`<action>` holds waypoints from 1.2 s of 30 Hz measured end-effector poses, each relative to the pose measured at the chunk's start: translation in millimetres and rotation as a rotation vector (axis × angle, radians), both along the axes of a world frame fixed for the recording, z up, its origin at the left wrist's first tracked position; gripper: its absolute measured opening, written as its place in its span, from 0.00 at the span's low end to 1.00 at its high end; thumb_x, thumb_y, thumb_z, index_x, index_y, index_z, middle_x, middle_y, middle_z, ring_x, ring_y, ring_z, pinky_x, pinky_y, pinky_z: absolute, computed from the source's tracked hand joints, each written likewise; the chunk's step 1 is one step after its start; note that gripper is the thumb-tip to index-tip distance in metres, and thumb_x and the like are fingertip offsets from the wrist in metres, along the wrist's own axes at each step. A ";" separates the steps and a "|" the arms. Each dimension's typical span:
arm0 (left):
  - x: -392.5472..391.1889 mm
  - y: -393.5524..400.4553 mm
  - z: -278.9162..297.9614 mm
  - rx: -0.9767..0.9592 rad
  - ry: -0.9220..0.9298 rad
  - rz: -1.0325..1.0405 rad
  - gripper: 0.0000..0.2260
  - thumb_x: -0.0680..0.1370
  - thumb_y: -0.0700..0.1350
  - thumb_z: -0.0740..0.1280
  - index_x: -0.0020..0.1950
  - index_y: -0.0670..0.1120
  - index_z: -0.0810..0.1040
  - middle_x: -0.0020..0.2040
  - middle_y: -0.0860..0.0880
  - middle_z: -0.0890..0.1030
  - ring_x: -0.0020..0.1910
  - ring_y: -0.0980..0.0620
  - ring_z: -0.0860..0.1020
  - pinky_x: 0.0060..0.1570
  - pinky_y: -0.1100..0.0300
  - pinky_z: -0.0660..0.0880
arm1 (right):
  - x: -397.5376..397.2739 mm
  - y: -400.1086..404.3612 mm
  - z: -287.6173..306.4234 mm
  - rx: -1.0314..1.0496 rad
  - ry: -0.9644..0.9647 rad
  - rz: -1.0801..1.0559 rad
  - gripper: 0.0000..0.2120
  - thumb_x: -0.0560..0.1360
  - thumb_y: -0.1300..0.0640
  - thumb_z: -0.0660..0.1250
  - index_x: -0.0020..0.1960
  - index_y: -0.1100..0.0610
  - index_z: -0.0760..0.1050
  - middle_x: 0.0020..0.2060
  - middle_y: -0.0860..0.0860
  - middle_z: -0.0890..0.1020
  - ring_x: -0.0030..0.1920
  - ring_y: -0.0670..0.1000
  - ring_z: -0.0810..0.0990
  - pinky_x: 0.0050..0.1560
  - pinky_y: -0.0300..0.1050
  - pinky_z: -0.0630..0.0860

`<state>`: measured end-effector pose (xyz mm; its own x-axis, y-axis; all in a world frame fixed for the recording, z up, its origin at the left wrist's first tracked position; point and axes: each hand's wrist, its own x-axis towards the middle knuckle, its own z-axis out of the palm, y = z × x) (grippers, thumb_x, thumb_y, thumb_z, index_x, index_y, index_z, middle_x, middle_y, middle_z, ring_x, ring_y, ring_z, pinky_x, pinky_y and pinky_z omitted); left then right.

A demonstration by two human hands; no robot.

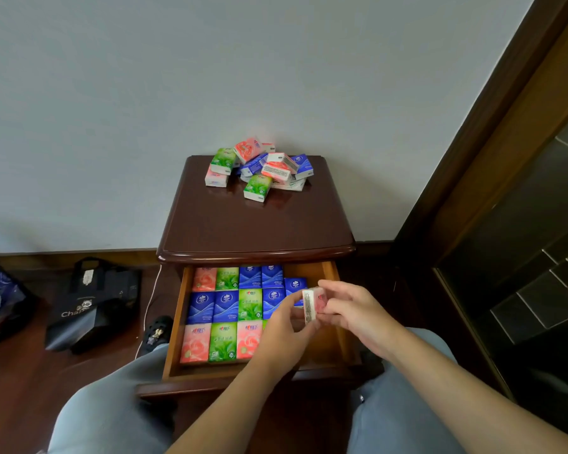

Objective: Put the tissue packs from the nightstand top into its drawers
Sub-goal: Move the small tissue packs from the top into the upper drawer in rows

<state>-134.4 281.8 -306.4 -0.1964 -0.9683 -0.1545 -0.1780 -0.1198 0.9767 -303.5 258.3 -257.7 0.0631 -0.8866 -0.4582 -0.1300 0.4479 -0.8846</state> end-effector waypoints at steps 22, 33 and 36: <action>6.8 -56.9 -23.1 -0.277 -0.910 -0.131 0.21 0.84 0.49 0.61 0.78 0.54 0.69 0.74 0.55 0.70 0.72 0.53 0.69 0.70 0.54 0.69 | -15.7 -58.7 -66.4 -0.598 1.372 0.488 0.34 0.67 0.35 0.79 0.66 0.45 0.70 0.62 0.45 0.76 0.64 0.50 0.70 0.61 0.47 0.74; 2.7 -85.6 -42.8 -0.372 -1.060 -0.264 0.21 0.84 0.49 0.63 0.77 0.56 0.70 0.78 0.56 0.68 0.76 0.53 0.66 0.73 0.53 0.61 | -5.4 -77.6 -66.3 -0.486 1.373 0.502 0.34 0.71 0.38 0.77 0.72 0.47 0.71 0.69 0.46 0.73 0.71 0.53 0.66 0.70 0.50 0.70; 2.8 -86.0 -46.8 -0.379 -1.036 -0.240 0.20 0.84 0.48 0.63 0.77 0.57 0.71 0.77 0.56 0.69 0.76 0.53 0.66 0.72 0.54 0.63 | -6.1 -76.4 -66.4 -0.496 1.376 0.510 0.33 0.71 0.37 0.77 0.71 0.46 0.72 0.69 0.45 0.74 0.72 0.53 0.66 0.70 0.50 0.70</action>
